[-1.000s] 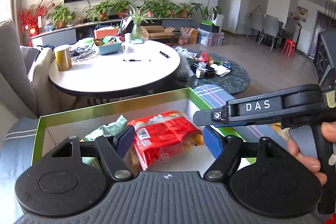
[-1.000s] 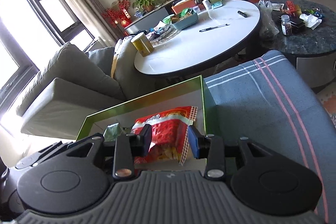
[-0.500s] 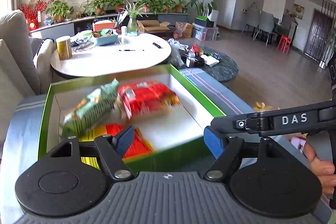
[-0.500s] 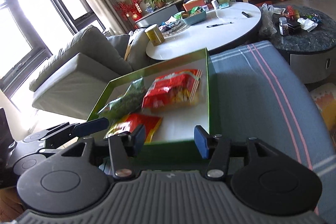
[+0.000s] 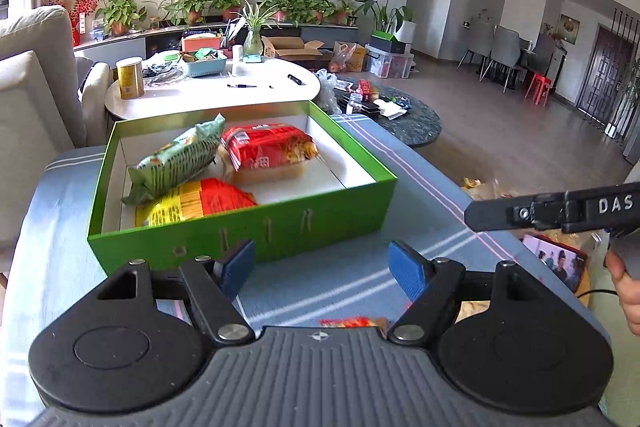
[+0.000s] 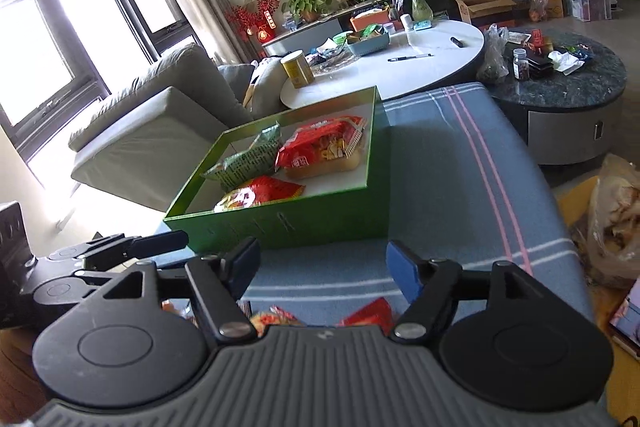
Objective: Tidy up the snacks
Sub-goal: 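Move both grippers back to the red bag with the round cookie, then grasp the red round-cookie bag with both grippers and lift it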
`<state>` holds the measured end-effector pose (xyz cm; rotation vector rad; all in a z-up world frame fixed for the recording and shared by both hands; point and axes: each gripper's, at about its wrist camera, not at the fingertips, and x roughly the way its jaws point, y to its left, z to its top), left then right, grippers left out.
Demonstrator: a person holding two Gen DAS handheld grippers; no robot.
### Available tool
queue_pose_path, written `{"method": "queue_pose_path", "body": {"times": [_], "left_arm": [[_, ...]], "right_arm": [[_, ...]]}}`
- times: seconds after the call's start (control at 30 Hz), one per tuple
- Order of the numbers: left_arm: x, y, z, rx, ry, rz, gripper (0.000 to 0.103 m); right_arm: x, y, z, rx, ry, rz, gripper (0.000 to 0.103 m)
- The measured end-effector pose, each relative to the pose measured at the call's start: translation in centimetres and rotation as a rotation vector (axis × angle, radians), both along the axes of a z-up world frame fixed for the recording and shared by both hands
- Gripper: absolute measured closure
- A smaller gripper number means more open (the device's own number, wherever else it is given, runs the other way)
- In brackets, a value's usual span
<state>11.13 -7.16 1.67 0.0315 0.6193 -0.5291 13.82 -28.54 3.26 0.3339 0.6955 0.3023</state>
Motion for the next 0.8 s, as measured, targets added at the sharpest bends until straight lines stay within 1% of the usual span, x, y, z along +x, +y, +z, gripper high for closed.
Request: {"method": "queue_pose_path", "body": {"times": [0.27, 0.4, 0.43, 0.47, 0.57, 0.67, 0.73, 0.8], "left_arm": [[-2.4, 0.1, 0.1, 0.005, 0.003, -0.006, 0.032], [-3.0, 0.1, 0.0, 0.005, 0.008, 0.002, 0.032], [-3.2, 0.2, 0.0, 0.003, 0.008, 0.005, 0.032], [-3.3, 0.2, 0.0, 0.0, 0.007, 0.01, 0.032], [-3.8, 0.4, 0.1, -0.012, 0.004, 0.018, 0.032], [-4.0, 0.3, 0.1, -0.015, 0.005, 0.023, 0.031], [-4.2, 0.2, 0.1, -0.013, 0.006, 0.023, 0.031], [-4.2, 0.0, 0.1, -0.012, 0.007, 0.019, 0.031]], "right_arm": [[-2.2, -0.3, -1.5, -0.056, 0.034, 0.021, 0.037], [-2.7, -0.2, -2.5, -0.09, 0.058, 0.022, 0.036], [-2.9, -0.1, -2.7, -0.101, 0.063, 0.025, 0.034], [-3.2, 0.1, -3.0, -0.115, 0.067, 0.035, 0.029], [-3.9, 0.9, -3.7, -0.18, 0.072, 0.09, 0.022], [-4.6, 2.1, -4.4, -0.268, 0.064, 0.13, 0.018], [-4.9, 2.7, -4.9, -0.321, 0.058, 0.135, 0.018], [-4.8, 2.9, -5.5, -0.339, 0.058, 0.121, 0.018]]}}
